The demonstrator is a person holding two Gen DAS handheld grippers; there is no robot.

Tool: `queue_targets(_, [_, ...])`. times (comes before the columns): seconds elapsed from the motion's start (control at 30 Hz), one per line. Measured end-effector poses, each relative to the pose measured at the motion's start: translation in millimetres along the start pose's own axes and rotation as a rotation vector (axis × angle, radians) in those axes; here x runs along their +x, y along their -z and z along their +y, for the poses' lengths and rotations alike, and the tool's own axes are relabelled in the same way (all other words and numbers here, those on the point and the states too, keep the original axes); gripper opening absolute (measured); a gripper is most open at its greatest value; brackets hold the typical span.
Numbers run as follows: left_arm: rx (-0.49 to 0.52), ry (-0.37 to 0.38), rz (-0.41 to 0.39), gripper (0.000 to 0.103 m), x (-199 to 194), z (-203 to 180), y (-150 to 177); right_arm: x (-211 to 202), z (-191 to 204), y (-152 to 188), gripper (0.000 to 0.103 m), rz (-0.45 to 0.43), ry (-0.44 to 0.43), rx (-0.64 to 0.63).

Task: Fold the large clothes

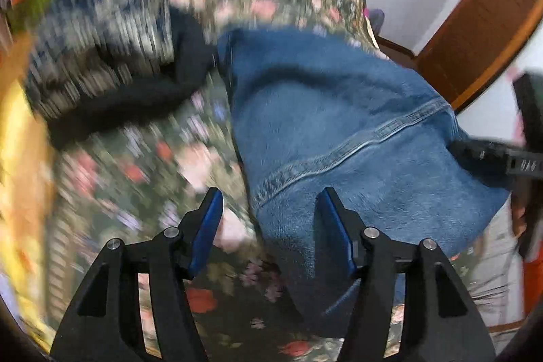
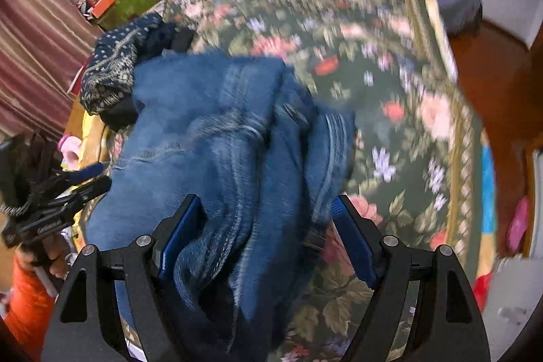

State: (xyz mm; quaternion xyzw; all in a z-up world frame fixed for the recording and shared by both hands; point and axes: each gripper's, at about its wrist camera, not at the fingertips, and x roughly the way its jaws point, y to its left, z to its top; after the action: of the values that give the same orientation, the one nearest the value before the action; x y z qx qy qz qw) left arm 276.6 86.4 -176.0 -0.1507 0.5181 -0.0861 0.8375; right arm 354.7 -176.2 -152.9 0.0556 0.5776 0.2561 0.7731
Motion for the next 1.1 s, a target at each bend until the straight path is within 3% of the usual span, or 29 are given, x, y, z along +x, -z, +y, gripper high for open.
queue_targets(0.07, [-0.061,0.081,0.026,0.062,10.7,9.4,-0.6,3.3,-12.9,1.8,0.090,0.019,-0.053,0.063])
queue_targets(0.17, [-0.129,0.164,0.058,0.062,27.3,17.7,-6.3,8.5,-21.4,-1.3,0.092,0.038,-0.123,0.109])
queue_targets(0.33, [-0.257,0.310,0.144,0.071,58.0,27.9,-16.2,15.1,-15.0,-13.2,0.093,0.045,-0.149,0.091])
queue_targets(0.53, [-0.275,0.387,0.180,0.077,74.1,26.3,-21.8,25.4,-20.2,-25.0,0.093,0.037,-0.182,0.178])
queue_targets(0.63, [-0.272,0.375,0.194,0.076,75.7,19.7,-26.8,23.9,-20.9,-27.0,0.082,0.049,-0.188,0.194])
queue_targets(0.7, [-0.254,0.363,0.183,0.070,71.7,13.5,-28.9,21.8,-19.9,-26.6,0.060,0.063,-0.214,0.198])
queue_targets(0.87, [-0.189,0.344,0.142,0.047,50.3,-10.7,-46.6,8.9,-9.1,-22.9,0.034,0.081,-0.246,0.196])
queue_targets(1.1, [-0.071,0.305,0.058,0.039,-4.2,-32.8,-62.1,-17.1,40.8,-38.5,0.028,0.028,-0.197,0.075])
